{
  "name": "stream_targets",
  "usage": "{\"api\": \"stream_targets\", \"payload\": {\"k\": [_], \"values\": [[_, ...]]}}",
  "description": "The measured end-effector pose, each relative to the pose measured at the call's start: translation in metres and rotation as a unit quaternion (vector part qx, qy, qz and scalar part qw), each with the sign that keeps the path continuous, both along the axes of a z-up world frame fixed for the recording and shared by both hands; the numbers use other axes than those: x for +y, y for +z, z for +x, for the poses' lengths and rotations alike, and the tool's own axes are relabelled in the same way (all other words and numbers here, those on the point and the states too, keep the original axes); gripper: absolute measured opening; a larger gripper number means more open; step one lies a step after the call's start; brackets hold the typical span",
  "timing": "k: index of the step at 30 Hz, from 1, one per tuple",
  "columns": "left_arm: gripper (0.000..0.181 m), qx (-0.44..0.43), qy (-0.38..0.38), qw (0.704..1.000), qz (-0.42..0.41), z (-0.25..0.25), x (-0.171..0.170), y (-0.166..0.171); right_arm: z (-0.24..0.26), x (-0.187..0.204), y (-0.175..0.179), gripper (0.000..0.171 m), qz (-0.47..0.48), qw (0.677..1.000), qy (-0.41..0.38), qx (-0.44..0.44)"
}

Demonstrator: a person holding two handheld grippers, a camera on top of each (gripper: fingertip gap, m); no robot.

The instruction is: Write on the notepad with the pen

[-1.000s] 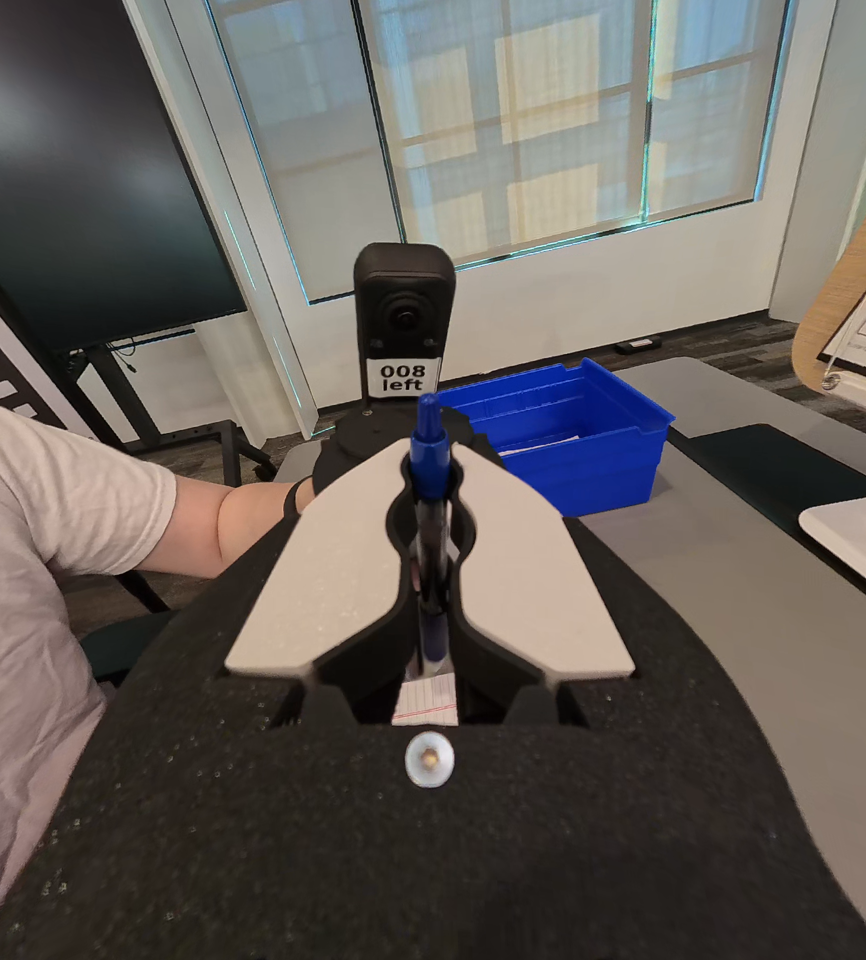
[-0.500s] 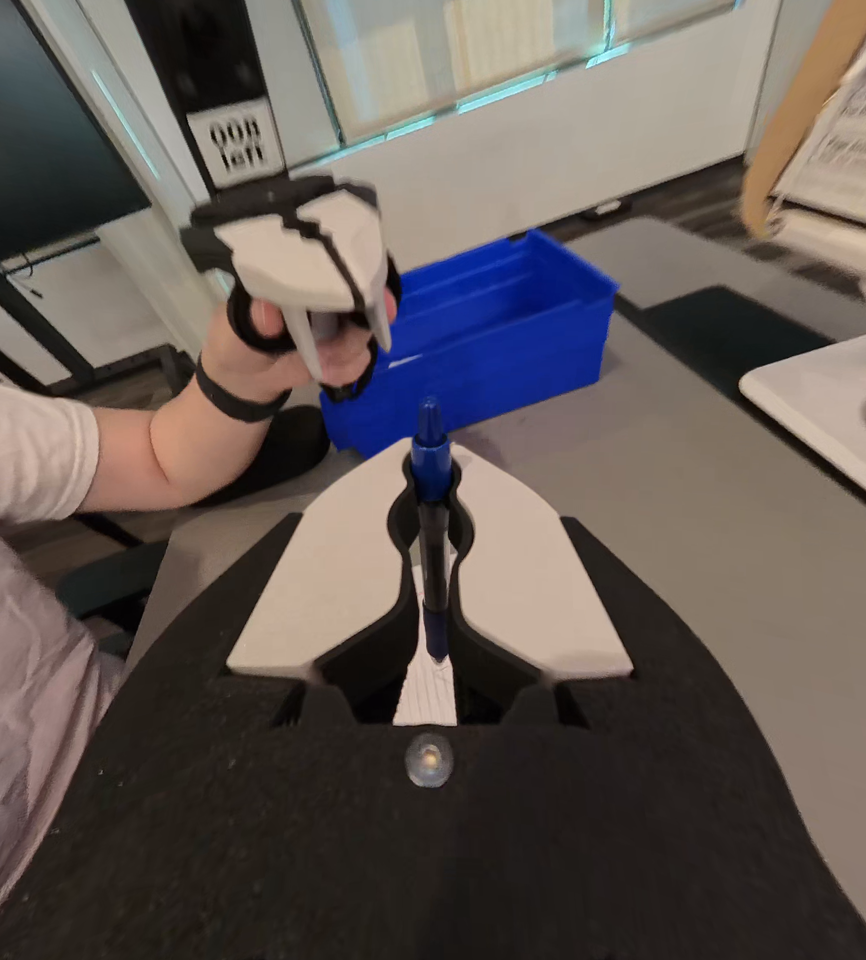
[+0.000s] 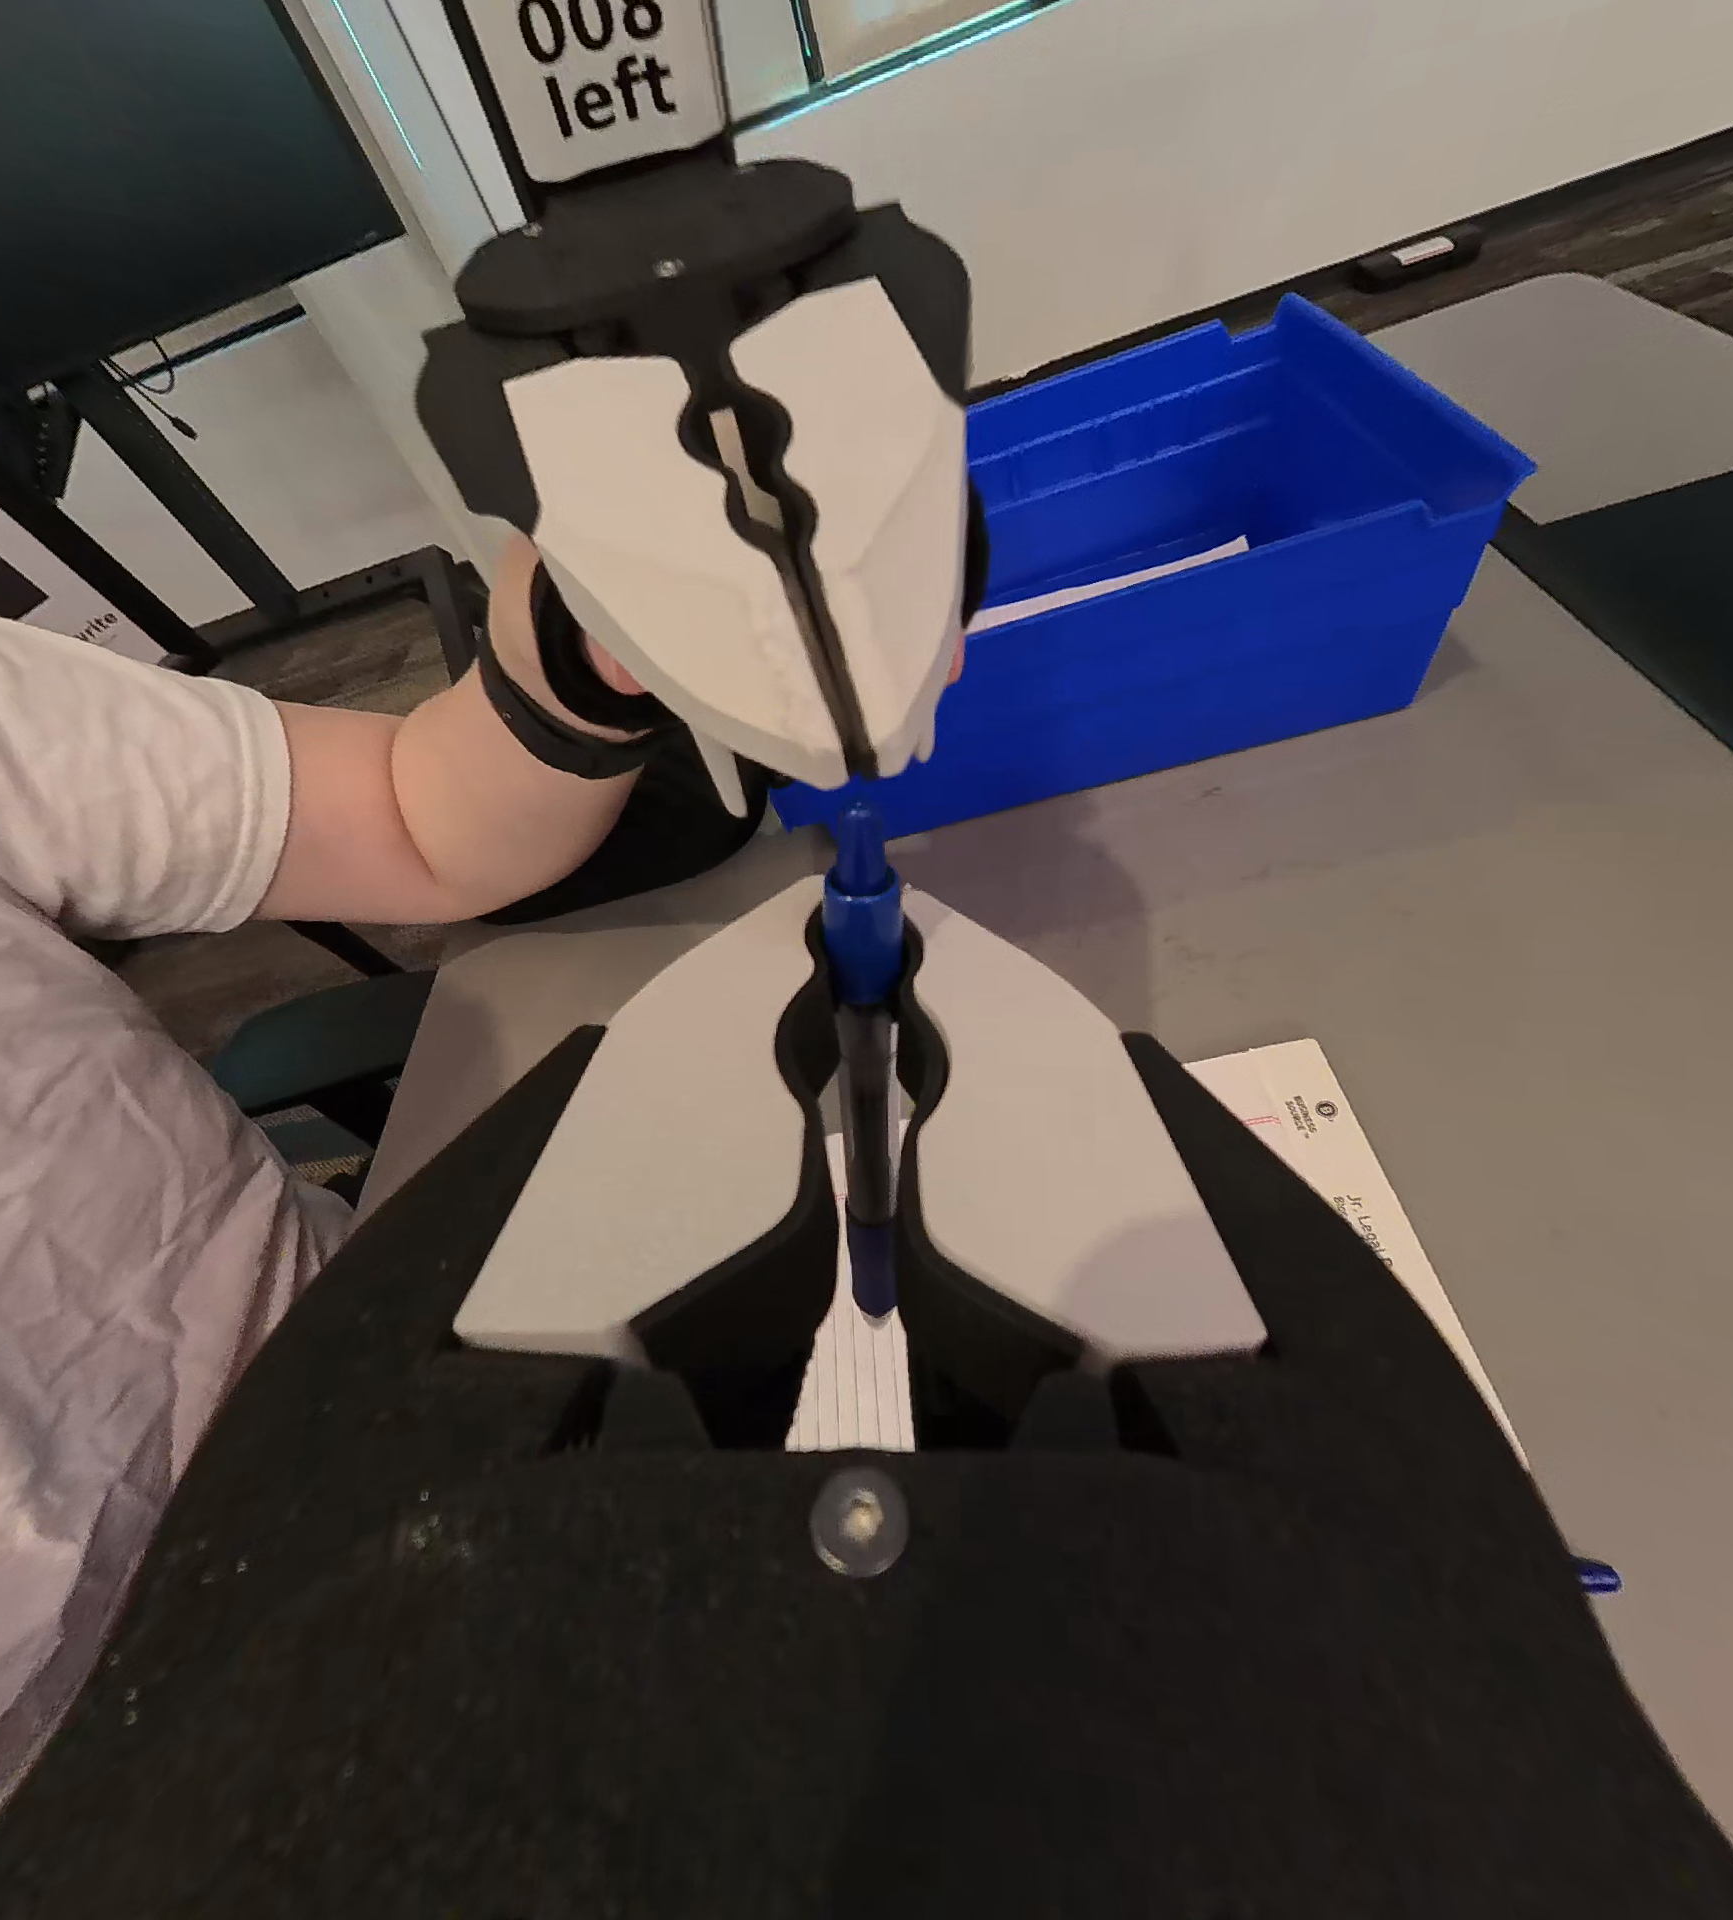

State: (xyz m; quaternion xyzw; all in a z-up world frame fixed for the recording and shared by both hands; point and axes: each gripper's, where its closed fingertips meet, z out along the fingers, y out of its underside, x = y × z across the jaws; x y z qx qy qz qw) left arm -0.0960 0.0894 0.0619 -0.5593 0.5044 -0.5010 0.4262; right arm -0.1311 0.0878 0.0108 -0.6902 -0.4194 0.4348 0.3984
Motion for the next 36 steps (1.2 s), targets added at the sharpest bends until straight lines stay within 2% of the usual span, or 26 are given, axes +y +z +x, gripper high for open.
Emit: {"api": "stream_targets", "payload": {"k": [15,36], "values": [[0.000,-0.026,-0.027,0.998,-0.052,0.005,-0.003,-0.002,-0.001,-0.002,0.003,0.005,0.013,1.000,-0.003,-0.010],[0.000,-0.002,-0.034,0.998,-0.053,0.006,-0.003,-0.013,0.002,0.000,-0.005,0.005,0.017,0.999,-0.013,-0.049]]}}
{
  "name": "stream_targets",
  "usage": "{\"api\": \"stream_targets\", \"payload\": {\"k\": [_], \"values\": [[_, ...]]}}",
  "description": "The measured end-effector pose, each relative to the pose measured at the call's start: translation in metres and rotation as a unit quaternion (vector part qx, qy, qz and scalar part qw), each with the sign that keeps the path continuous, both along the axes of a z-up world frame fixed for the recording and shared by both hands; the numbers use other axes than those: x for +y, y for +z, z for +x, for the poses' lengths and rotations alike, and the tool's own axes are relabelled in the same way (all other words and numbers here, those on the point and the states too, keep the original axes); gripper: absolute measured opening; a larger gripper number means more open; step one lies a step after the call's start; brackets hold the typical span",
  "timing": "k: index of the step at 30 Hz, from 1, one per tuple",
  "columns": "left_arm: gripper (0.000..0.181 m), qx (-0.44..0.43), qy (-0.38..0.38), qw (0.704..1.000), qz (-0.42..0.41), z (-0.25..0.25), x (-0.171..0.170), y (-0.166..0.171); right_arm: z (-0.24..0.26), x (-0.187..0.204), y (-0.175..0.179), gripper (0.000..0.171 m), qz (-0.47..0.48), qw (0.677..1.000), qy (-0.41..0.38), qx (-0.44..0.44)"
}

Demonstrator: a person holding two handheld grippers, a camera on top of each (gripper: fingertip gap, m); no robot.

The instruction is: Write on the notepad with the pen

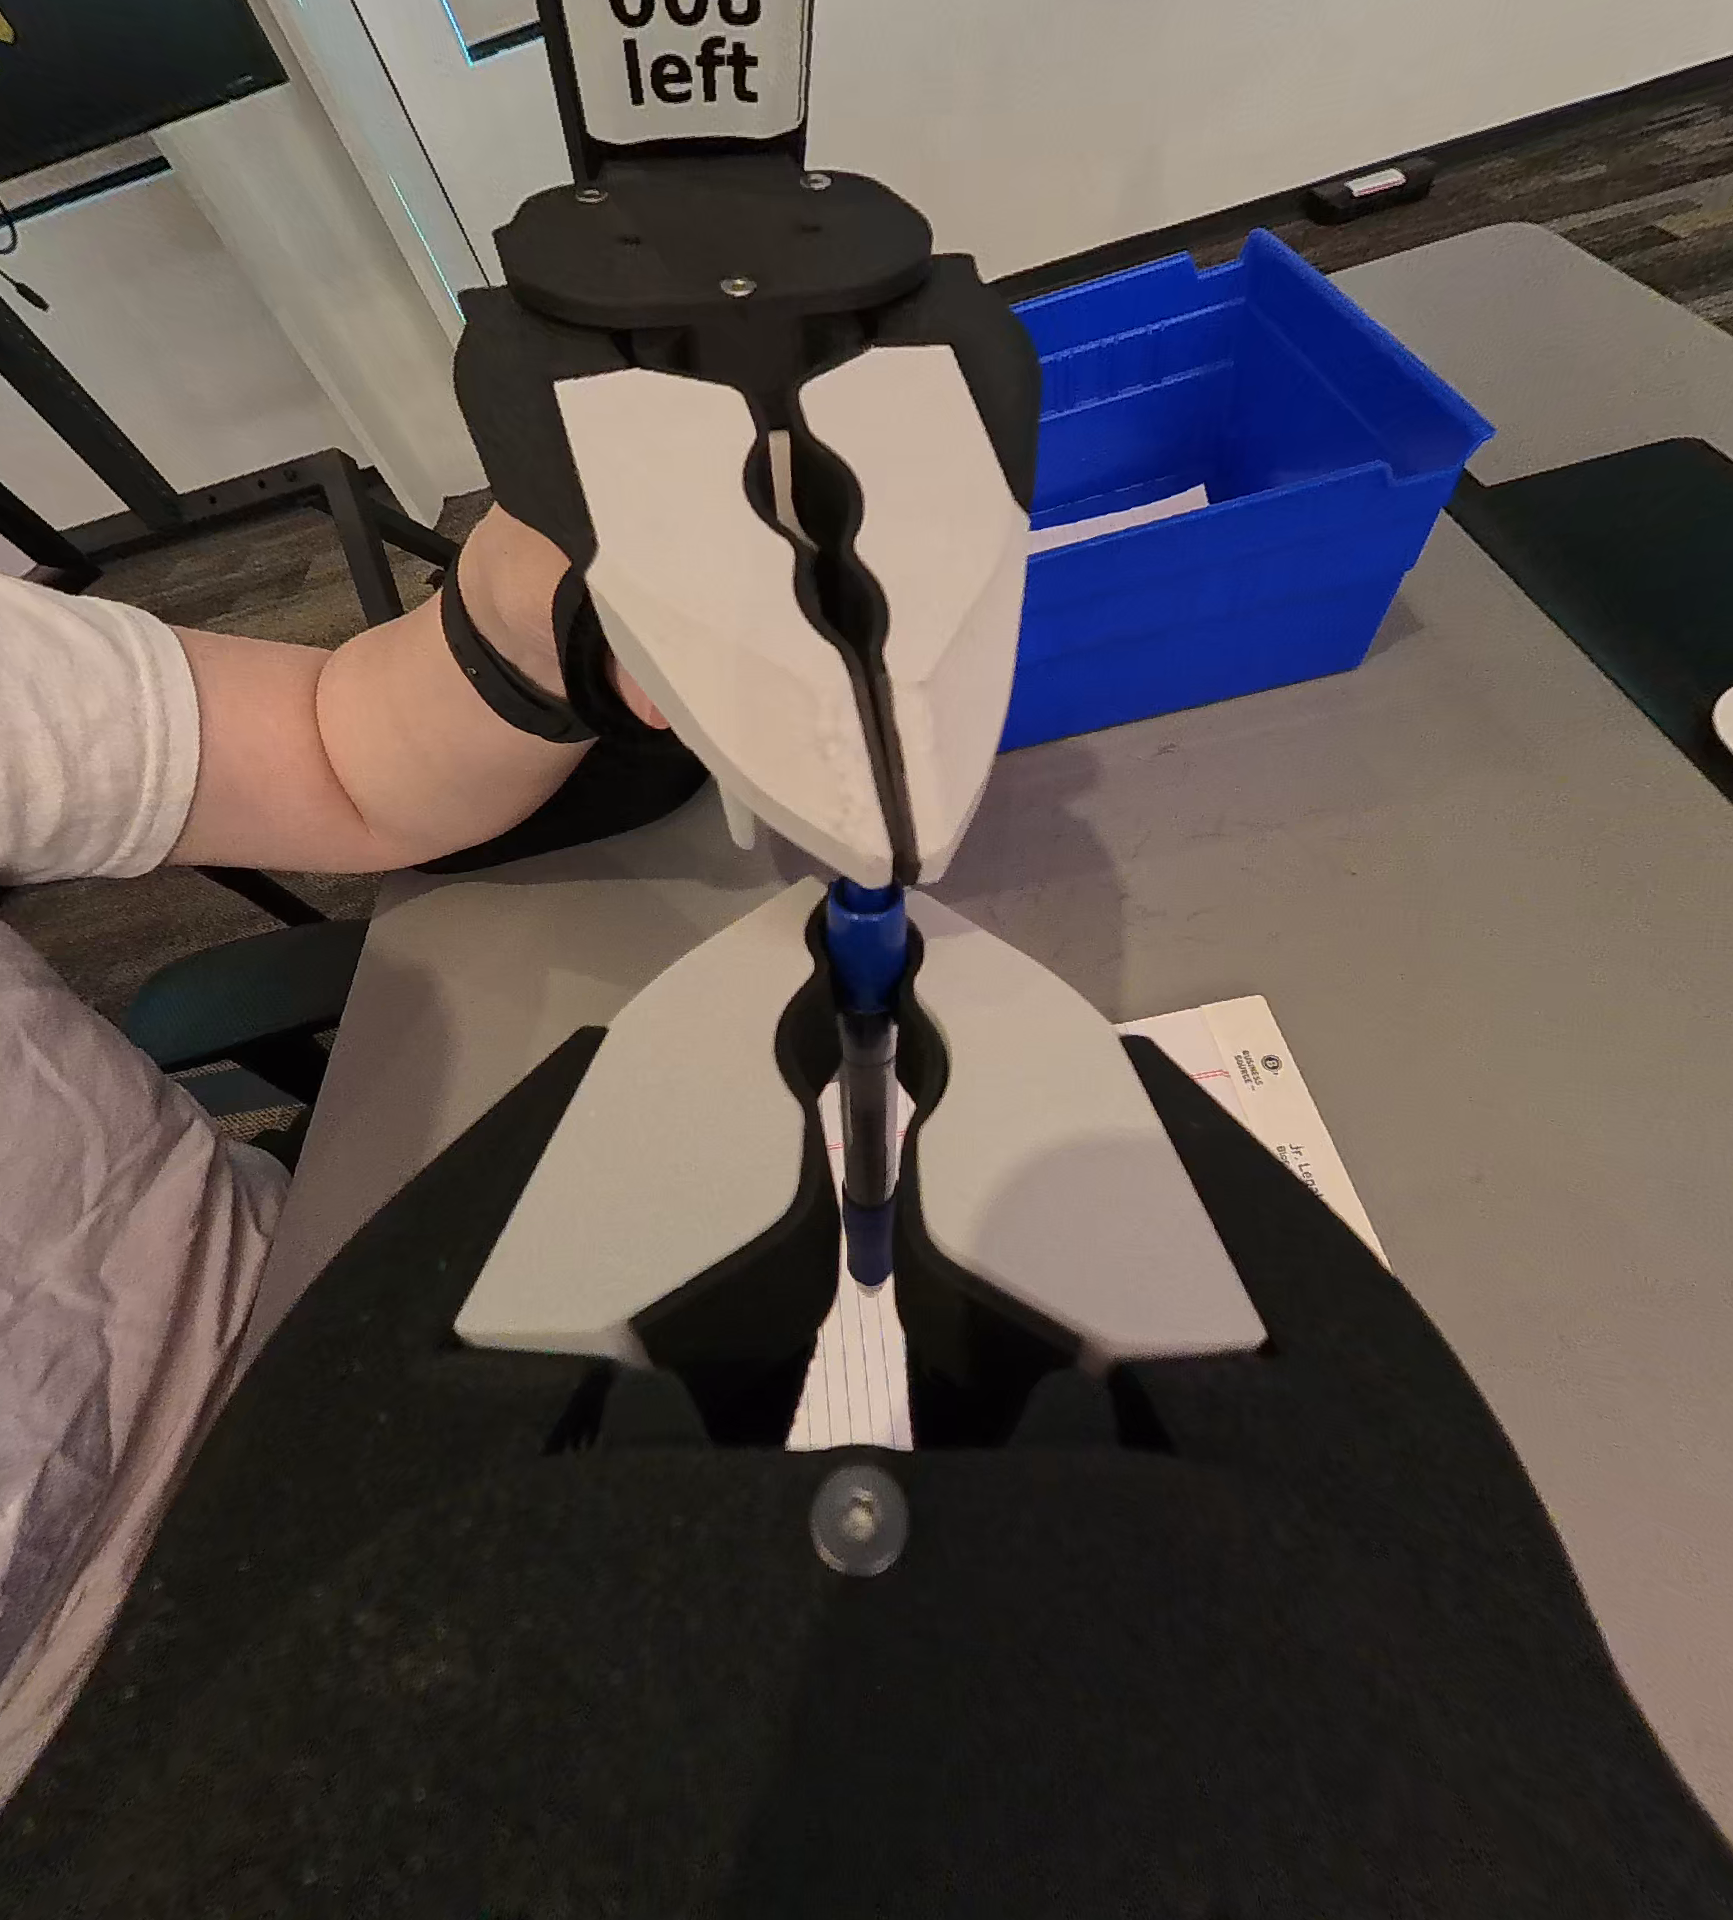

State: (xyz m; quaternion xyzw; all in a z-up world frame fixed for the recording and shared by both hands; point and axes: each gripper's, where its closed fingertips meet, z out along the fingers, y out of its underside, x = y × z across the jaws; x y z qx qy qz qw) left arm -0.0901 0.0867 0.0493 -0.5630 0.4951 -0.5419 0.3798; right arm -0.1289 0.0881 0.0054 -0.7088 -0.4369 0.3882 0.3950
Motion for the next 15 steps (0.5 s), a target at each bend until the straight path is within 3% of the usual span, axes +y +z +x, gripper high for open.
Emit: {"api": "stream_targets", "payload": {"k": [10,15], "values": [[0.000,0.010,-0.004,1.000,-0.003,0.002,0.001,-0.007,0.002,0.001,-0.004,0.005,-0.007,1.000,0.000,-0.007],[0.000,-0.018,0.020,0.999,0.017,0.000,0.005,0.006,0.003,0.000,0.005,0.005,0.006,1.000,0.005,0.014]]}}
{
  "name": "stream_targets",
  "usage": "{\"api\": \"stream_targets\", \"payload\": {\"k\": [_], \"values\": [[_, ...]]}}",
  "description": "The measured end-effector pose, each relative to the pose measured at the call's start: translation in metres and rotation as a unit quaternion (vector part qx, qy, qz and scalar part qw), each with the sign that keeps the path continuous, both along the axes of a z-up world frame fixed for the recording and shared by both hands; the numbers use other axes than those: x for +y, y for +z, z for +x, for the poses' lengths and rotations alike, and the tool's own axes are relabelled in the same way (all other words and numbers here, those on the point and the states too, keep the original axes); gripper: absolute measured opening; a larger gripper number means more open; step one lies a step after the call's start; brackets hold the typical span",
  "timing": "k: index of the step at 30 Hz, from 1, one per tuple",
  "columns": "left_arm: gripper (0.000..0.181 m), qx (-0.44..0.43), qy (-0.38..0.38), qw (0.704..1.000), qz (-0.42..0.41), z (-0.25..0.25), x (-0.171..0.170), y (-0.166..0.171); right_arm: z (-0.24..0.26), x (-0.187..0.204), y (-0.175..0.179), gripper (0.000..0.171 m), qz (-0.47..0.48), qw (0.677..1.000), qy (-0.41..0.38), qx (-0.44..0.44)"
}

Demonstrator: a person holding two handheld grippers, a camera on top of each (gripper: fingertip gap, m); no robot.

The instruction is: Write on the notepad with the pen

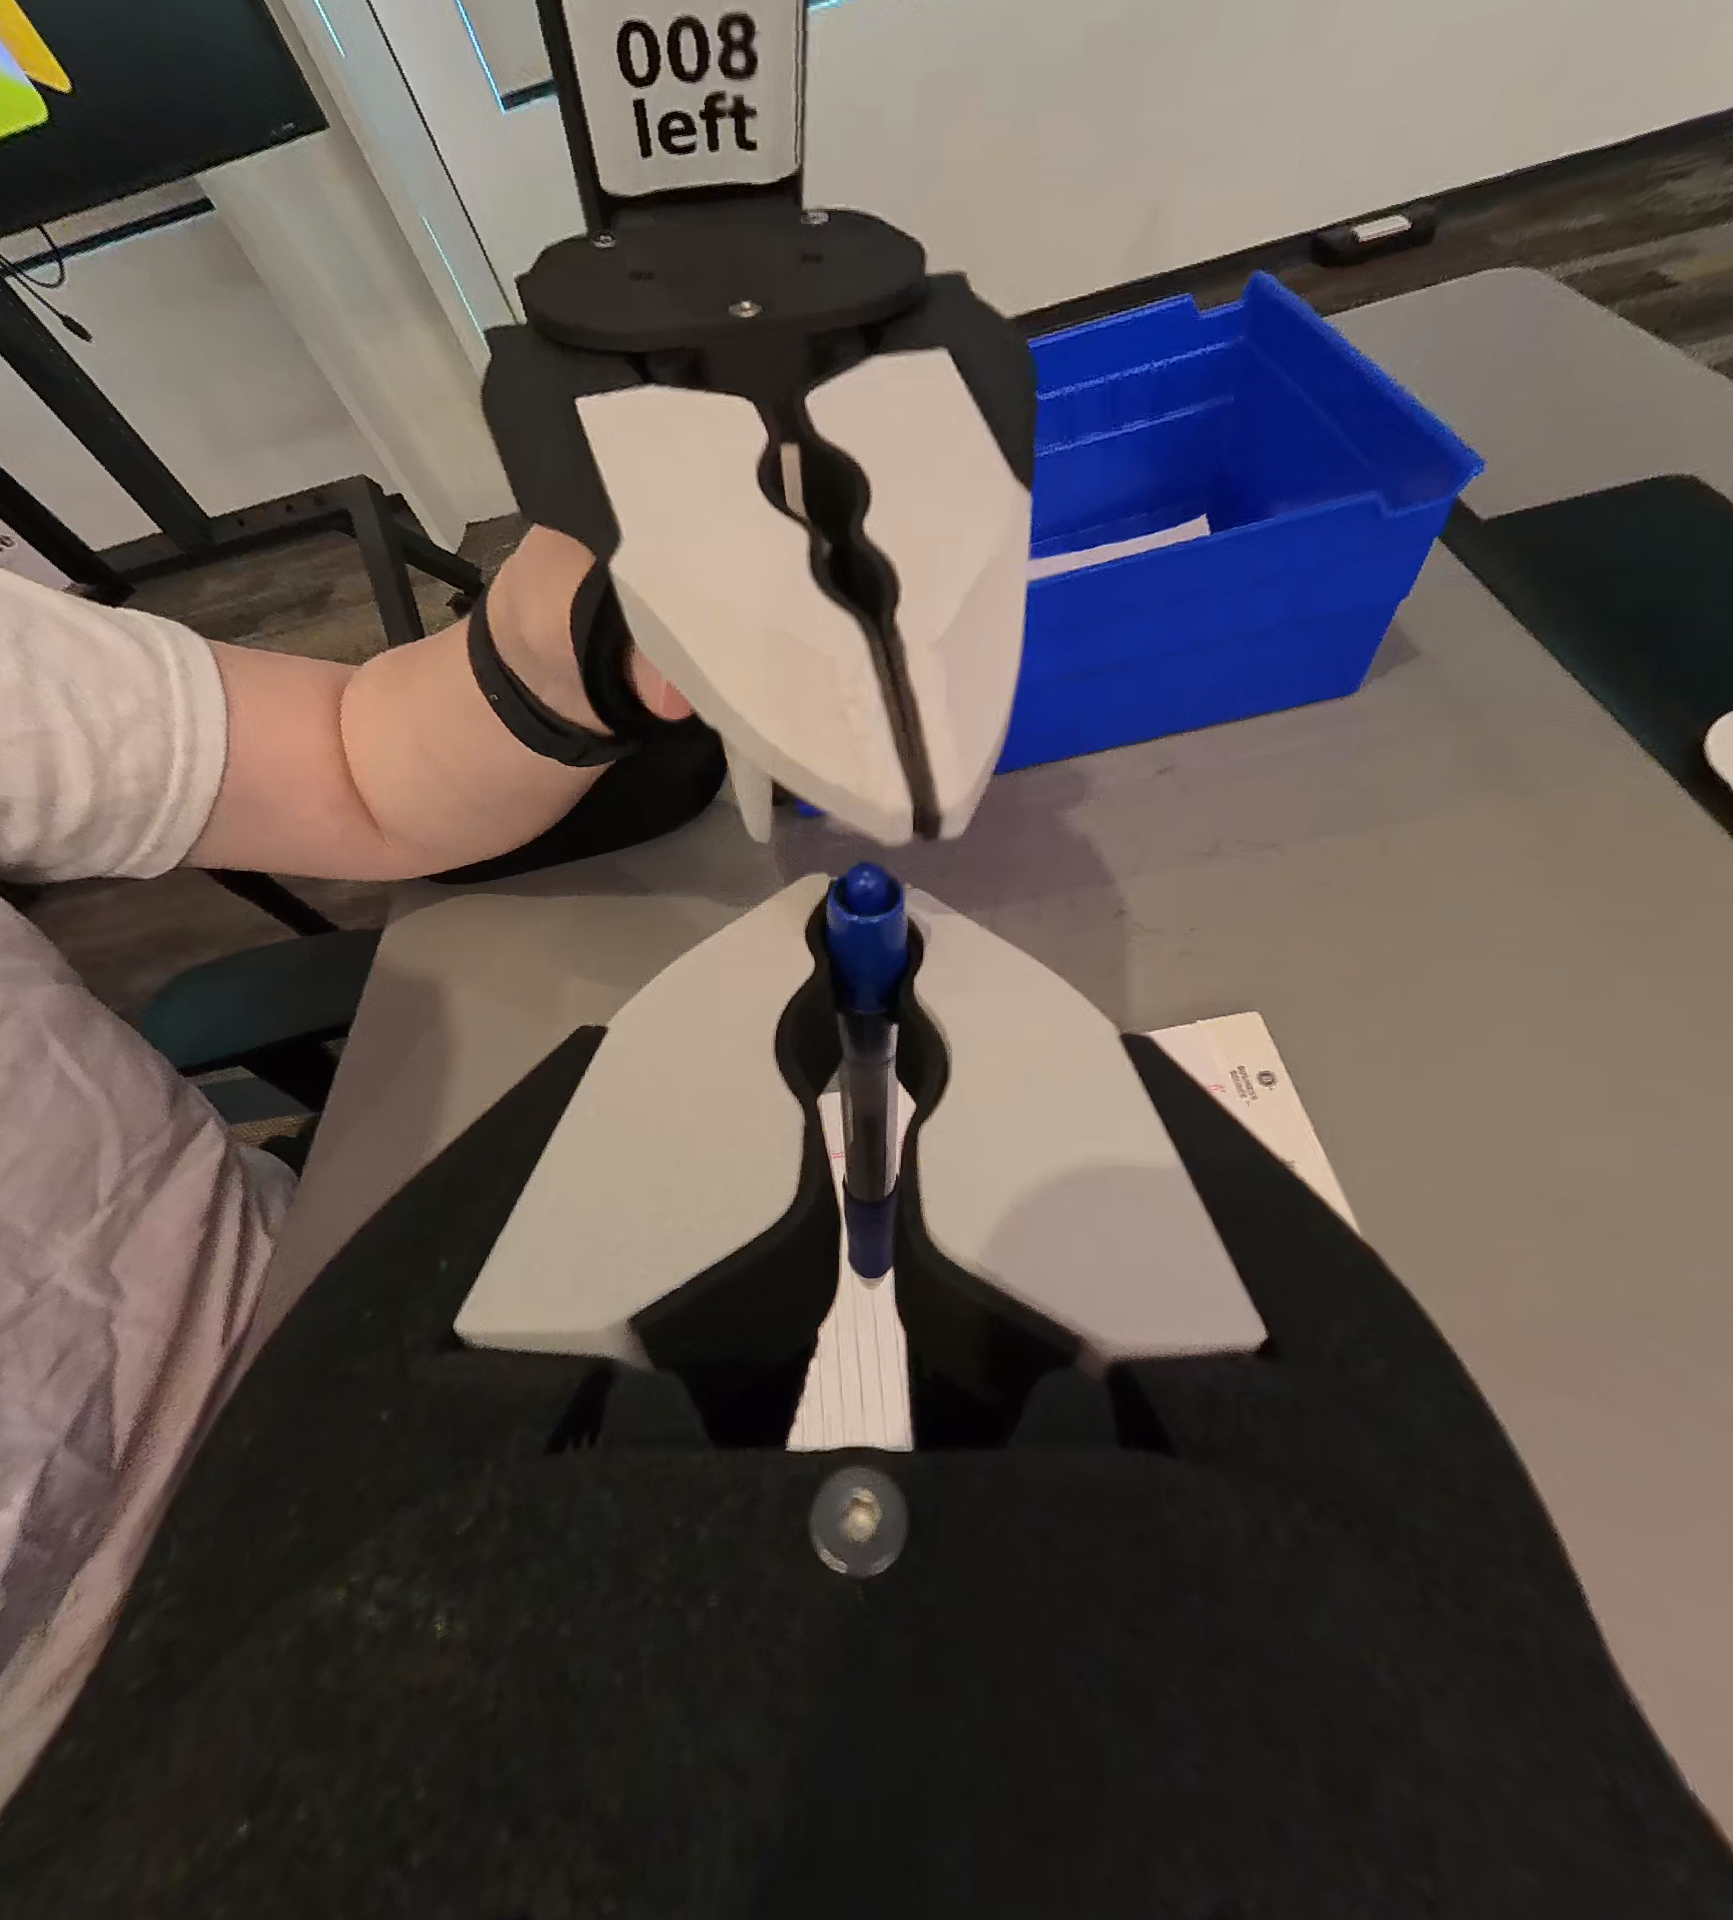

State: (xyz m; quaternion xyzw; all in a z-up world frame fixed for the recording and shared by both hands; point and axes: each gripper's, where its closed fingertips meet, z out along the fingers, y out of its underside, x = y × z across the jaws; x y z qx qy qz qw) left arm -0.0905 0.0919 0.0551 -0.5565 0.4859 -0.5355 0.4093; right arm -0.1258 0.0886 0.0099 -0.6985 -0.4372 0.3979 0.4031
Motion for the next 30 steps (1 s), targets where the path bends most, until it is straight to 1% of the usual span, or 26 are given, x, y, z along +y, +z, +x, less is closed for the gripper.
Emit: {"api": "stream_targets", "payload": {"k": [3,5,7,9,11,15,17,20,23,27,30], "values": [[0.000,-0.030,0.007,1.000,0.004,-0.007,-0.001,0.017,0.003,0.000,-0.001,0.005,0.037,0.999,-0.002,-0.028],[0.000,-0.030,0.006,1.000,0.006,-0.010,-0.002,0.021,0.002,0.001,-0.004,0.005,0.048,0.998,-0.005,-0.046],[0.018,-0.009,-0.002,1.000,0.010,-0.008,-0.006,0.015,0.001,0.002,-0.007,0.005,0.056,0.997,-0.010,-0.059],[0.019,0.024,-0.024,0.999,0.019,-0.004,-0.013,0.004,0.002,0.003,-0.011,0.005,0.062,0.995,-0.015,-0.077],[0.019,0.045,-0.026,0.998,0.032,0.000,-0.015,-0.004,0.002,0.003,-0.012,0.005,0.066,0.994,-0.015,-0.083],[0.018,0.044,-0.015,0.998,0.035,0.000,-0.013,-0.003,0.007,0.006,-0.007,0.005,0.070,0.994,-0.029,-0.077],[0.017,0.025,-0.007,0.999,0.024,-0.004,-0.009,0.005,0.014,0.012,0.003,0.005,0.057,0.996,-0.048,-0.040],[0.017,-0.004,0.014,1.000,0.008,-0.013,0.001,0.017,0.031,0.019,0.027,0.005,0.005,0.995,-0.067,0.067],[0.017,0.006,0.014,1.000,-0.003,-0.019,0.005,0.017,0.056,0.025,0.050,0.005,-0.021,0.983,-0.086,0.161],[0.017,0.037,0.010,0.999,-0.001,-0.020,0.006,0.008,0.083,0.028,0.070,0.005,0.020,0.975,-0.118,0.187],[0.016,0.048,0.006,0.999,0.003,-0.018,0.004,0.003,0.093,0.021,0.087,0.005,0.082,0.972,-0.128,0.179]]}}
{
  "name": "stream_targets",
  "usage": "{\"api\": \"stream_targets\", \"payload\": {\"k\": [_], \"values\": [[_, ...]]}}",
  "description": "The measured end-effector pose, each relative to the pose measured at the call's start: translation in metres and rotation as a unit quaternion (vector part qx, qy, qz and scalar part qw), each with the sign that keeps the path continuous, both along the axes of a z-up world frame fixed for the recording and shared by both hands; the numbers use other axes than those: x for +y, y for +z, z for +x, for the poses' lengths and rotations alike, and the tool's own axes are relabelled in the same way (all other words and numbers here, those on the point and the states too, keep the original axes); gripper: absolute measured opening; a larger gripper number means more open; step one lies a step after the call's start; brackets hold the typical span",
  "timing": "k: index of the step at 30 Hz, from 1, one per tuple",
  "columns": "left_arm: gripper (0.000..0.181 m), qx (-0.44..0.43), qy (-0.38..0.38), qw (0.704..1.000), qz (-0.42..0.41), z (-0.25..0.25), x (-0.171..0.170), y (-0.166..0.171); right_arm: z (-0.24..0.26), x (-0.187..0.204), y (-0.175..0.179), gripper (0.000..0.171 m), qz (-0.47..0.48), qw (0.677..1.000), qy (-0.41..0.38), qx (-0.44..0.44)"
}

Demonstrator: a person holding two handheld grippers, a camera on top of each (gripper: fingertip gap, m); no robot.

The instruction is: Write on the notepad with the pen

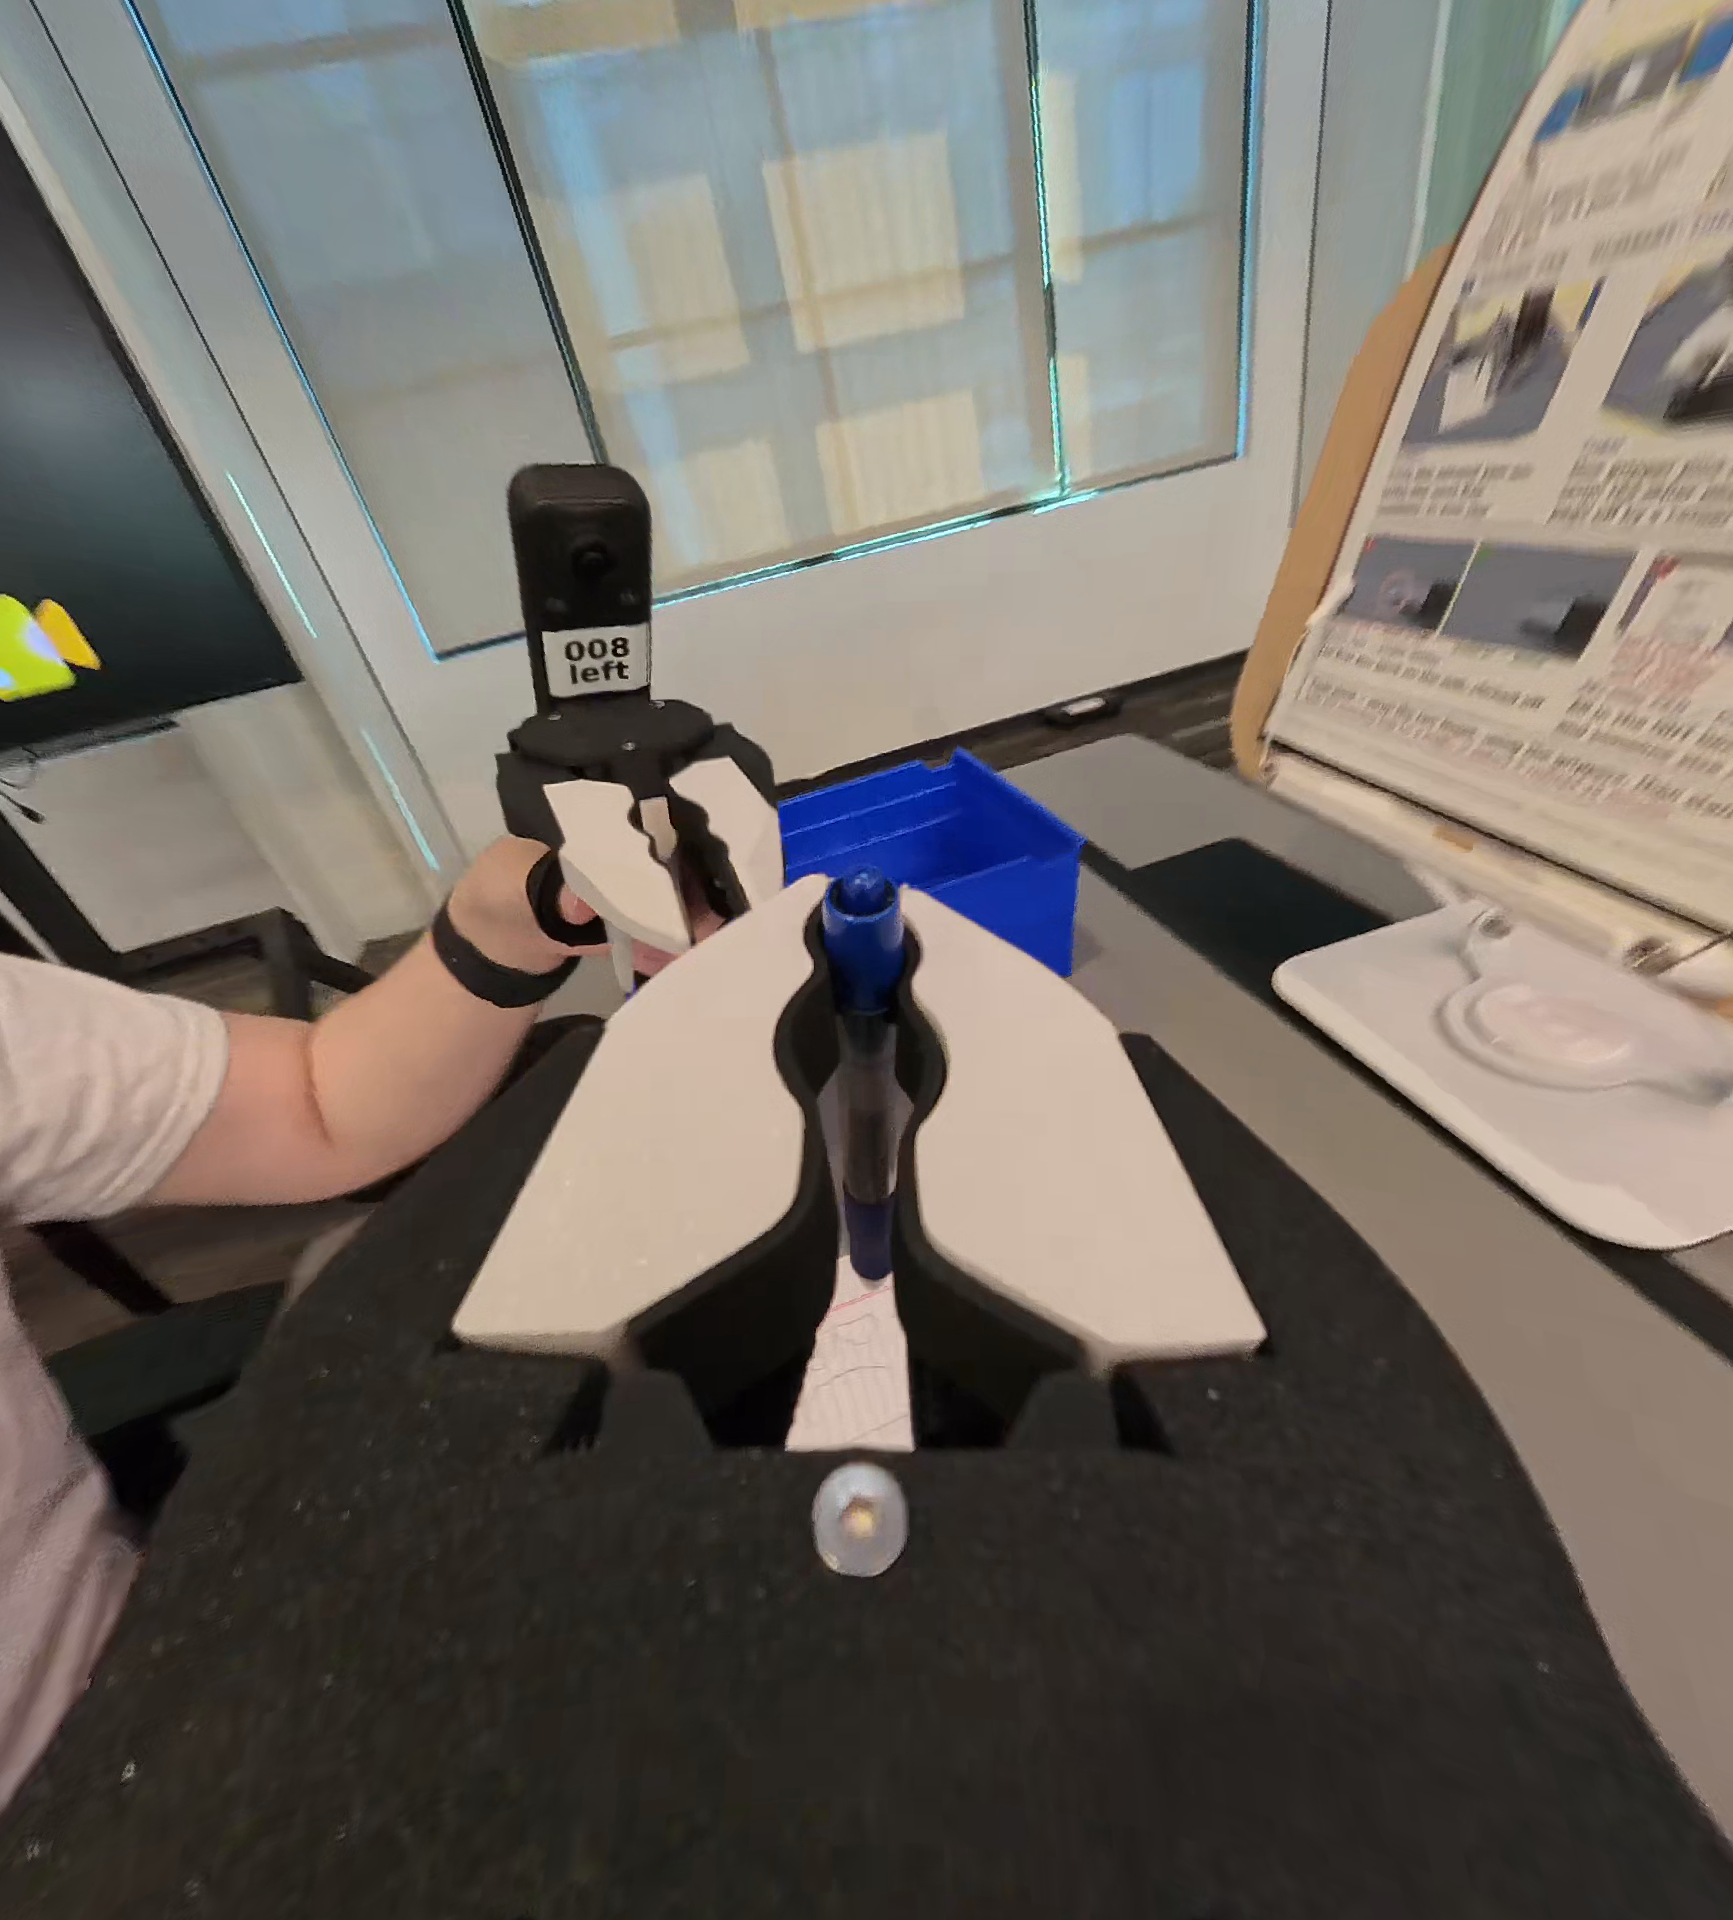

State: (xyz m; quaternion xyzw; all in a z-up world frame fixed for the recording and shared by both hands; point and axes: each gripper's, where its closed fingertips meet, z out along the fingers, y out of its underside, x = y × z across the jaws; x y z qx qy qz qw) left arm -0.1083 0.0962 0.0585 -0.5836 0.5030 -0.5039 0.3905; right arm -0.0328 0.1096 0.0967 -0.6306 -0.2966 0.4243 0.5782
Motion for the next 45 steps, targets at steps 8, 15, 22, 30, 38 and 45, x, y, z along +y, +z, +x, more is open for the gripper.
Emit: {"api": "stream_targets", "payload": {"k": [8,15,22,30,38,45], "values": [[0.017,0.054,0.028,0.998,0.033,0.003,0.008,-0.019,0.006,-0.028,0.032,0.005,0.119,0.991,-0.028,-0.055],[0.016,0.174,0.090,0.979,0.056,-0.003,0.032,-0.060,0.010,-0.034,0.035,0.005,0.149,0.984,-0.041,-0.091],[0.015,0.294,0.157,0.939,0.080,-0.013,0.061,-0.112,0.009,-0.034,0.033,0.005,0.137,0.987,-0.026,-0.084],[0.014,0.279,0.172,0.944,0.033,-0.007,0.070,-0.127,0.009,-0.032,0.032,0.005,0.134,0.987,-0.025,-0.081],[0.016,0.280,0.190,0.941,0.018,-0.002,0.080,-0.151,0.008,-0.030,0.026,0.005,0.123,0.988,-0.019,-0.086],[0.016,0.302,0.197,0.933,0.020,-0.007,0.086,-0.164,0.006,-0.029,0.024,0.005,0.120,0.988,-0.015,-0.092]]}}
